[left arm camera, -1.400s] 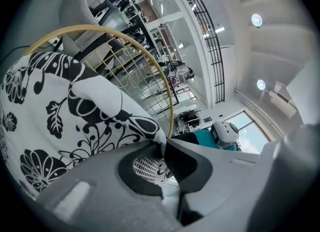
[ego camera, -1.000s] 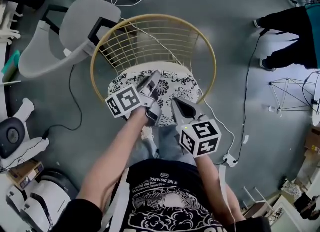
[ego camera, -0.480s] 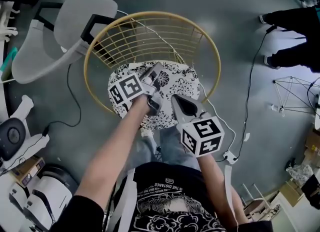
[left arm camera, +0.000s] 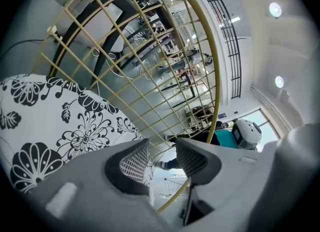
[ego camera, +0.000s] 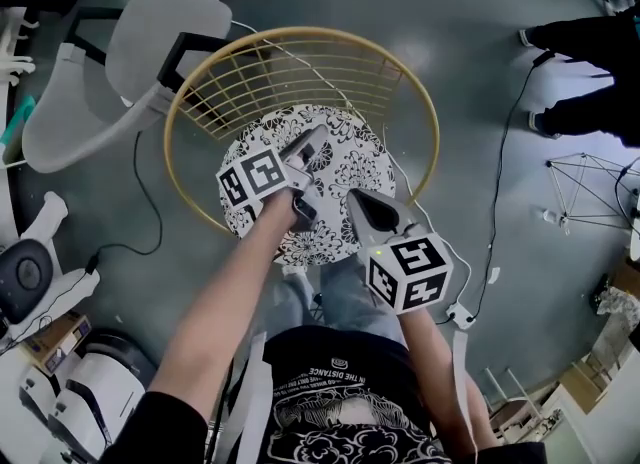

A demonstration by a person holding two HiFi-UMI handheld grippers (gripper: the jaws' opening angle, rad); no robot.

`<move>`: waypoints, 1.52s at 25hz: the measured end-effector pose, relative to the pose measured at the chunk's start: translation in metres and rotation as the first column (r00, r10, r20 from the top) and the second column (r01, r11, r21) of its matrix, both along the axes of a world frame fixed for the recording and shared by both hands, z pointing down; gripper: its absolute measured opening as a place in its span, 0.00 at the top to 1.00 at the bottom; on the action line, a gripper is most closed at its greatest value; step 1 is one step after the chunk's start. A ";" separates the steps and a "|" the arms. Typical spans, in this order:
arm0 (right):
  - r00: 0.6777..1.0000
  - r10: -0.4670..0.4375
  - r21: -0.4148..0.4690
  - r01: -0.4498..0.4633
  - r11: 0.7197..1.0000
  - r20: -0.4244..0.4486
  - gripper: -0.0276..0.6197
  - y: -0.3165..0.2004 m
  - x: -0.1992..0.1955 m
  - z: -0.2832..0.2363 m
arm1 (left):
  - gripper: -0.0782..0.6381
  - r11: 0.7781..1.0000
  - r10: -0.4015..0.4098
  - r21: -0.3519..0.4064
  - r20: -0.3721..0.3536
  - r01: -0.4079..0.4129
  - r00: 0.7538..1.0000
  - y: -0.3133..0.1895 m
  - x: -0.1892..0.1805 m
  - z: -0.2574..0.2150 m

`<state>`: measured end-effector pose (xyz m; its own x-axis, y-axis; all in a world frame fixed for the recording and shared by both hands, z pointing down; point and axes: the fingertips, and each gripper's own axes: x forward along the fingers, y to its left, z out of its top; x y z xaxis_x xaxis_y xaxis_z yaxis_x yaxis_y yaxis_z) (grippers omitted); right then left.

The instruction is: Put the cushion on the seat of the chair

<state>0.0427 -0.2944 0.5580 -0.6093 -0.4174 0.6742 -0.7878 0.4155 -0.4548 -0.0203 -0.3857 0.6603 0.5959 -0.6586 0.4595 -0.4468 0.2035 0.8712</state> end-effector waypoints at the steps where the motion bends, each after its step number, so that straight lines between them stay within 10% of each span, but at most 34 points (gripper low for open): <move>1: 1.000 0.001 0.002 -0.001 1.000 0.001 0.96 0.000 0.000 -0.001 | 0.65 1.000 0.005 0.003 -0.002 -0.005 1.000 0.001 0.001 -0.002; 18: 0.998 0.038 0.078 -0.041 0.996 0.043 0.96 0.034 -0.023 -0.040 | 0.66 0.960 0.198 0.179 0.096 -0.213 0.975 0.073 0.005 -0.087; 28: 0.997 0.067 0.136 -0.073 0.988 0.044 0.96 0.071 -0.036 -0.066 | 0.69 0.843 0.317 0.311 0.370 -0.438 0.873 0.132 -0.004 -0.145; 38: 0.995 0.075 0.197 -0.086 0.977 0.063 0.96 0.120 -0.058 -0.089 | 0.77 0.793 0.266 0.382 0.485 -0.475 0.833 0.192 -0.025 -0.185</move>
<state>-0.0154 -0.1747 0.4691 -0.6023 -0.5890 0.5389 -0.7983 0.4383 -0.4132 -0.0449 -0.1937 0.4756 0.6795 -0.6156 0.3992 -0.7153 -0.4349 0.5470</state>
